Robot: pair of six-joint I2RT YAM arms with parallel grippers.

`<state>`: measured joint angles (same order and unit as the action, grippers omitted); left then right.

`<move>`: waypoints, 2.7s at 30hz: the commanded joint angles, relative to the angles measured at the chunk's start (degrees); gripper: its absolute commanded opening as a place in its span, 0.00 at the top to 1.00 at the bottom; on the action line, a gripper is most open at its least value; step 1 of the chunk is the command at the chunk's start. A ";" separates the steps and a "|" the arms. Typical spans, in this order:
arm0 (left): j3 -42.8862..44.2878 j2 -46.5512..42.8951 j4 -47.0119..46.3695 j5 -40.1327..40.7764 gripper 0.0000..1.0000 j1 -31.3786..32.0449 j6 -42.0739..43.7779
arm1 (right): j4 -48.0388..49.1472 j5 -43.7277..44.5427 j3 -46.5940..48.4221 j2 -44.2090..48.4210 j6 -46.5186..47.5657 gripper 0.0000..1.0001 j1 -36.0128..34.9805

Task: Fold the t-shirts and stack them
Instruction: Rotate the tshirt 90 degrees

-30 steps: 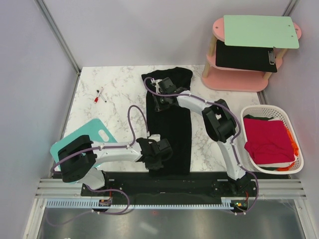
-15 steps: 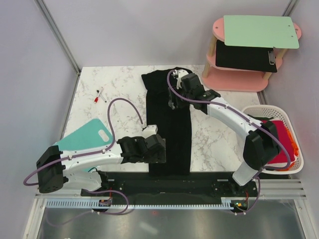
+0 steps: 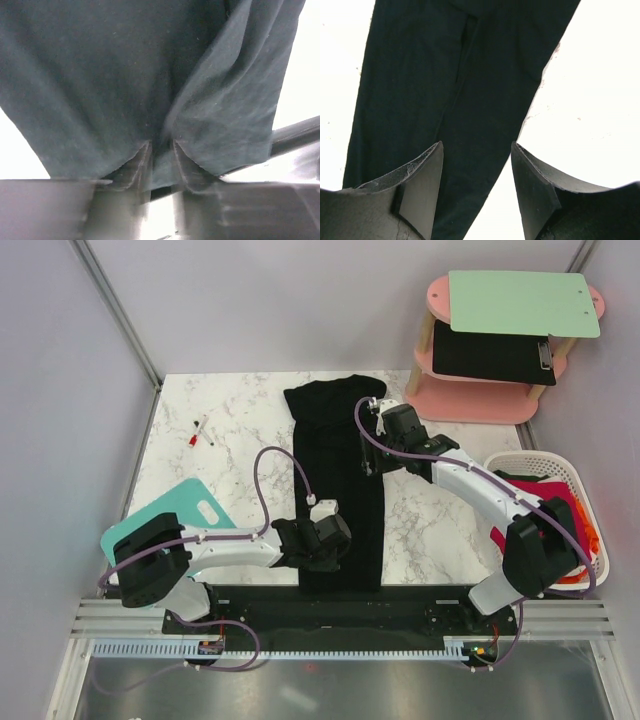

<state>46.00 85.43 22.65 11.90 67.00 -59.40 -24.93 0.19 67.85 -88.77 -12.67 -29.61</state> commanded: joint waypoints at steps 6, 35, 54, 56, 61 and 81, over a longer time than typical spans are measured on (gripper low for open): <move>2.34 0.10 -3.85 -2.84 0.98 0.32 1.65 | 0.85 0.43 0.17 1.76 -0.17 0.36 1.66; -1.80 -8.77 -1.57 -10.17 0.00 1.20 -3.81 | 1.28 -0.01 0.69 -4.04 0.10 0.34 2.18; 17.01 -7.49 8.11 -9.96 0.09 -39.49 26.61 | 6.47 -3.08 21.52 -24.86 -1.13 0.36 5.70; 21.12 -1.10 7.58 -10.58 0.08 -40.46 28.27 | 7.25 -3.96 24.33 -27.41 -1.48 0.36 6.05; 29.40 10.45 7.05 -13.03 0.08 -42.65 28.90 | 7.70 -5.63 31.09 -32.33 -1.83 0.36 6.58; 1.48 -2.18 -0.68 -27.80 0.05 -42.39 22.13 | 2.08 -8.26 -6.03 0.32 -8.07 0.32 9.57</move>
<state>52.86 91.00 24.75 -11.49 24.10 -34.28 -21.58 -5.85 68.58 -97.93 -17.85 -19.97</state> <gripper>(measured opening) 0.950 0.670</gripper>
